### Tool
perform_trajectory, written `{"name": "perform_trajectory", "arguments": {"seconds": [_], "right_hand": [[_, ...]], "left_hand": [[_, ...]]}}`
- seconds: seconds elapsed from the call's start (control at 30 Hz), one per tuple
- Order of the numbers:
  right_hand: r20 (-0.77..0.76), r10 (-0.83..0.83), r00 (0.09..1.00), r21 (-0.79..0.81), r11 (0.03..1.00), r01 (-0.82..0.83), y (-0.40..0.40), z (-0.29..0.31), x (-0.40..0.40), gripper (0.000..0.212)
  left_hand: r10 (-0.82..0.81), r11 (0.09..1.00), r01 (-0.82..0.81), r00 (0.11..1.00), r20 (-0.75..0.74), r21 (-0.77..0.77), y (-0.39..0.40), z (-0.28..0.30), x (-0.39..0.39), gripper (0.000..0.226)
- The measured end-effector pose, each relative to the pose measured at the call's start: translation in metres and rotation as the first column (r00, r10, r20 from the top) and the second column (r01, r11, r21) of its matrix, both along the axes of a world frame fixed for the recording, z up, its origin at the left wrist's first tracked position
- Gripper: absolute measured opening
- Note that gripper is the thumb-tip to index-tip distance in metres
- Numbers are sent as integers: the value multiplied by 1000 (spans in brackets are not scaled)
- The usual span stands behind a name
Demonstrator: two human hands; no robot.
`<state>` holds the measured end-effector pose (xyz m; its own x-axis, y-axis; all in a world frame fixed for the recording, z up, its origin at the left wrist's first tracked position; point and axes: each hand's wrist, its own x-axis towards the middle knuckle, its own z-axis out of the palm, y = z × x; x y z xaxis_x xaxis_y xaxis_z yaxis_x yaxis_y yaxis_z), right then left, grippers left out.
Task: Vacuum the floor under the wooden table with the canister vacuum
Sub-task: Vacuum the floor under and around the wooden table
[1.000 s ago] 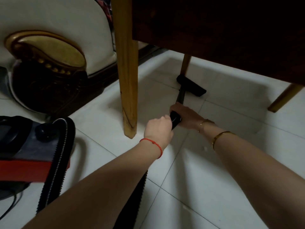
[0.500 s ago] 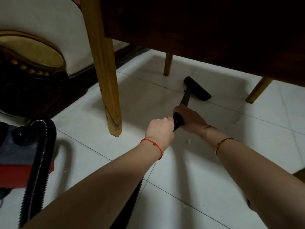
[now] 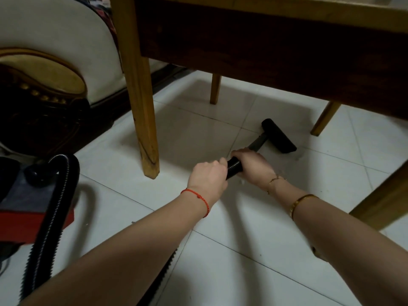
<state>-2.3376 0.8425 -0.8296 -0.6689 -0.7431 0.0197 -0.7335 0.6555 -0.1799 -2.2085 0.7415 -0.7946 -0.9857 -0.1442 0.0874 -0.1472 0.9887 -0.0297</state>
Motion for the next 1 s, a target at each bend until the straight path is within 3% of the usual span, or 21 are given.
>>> {"name": "perform_trajectory", "arguments": {"seconds": [0.43,1.0], "right_hand": [[-81,35,996,-36,999,-38,-46,-6,71,26],[18,-131,991,16,991,131,-2,-31,-28,20]], "left_hand": [[81,997,-81,997,5,3,-38,0,71,25],[31,999,-32,999,40,21,0,-28,-41,28]]}}
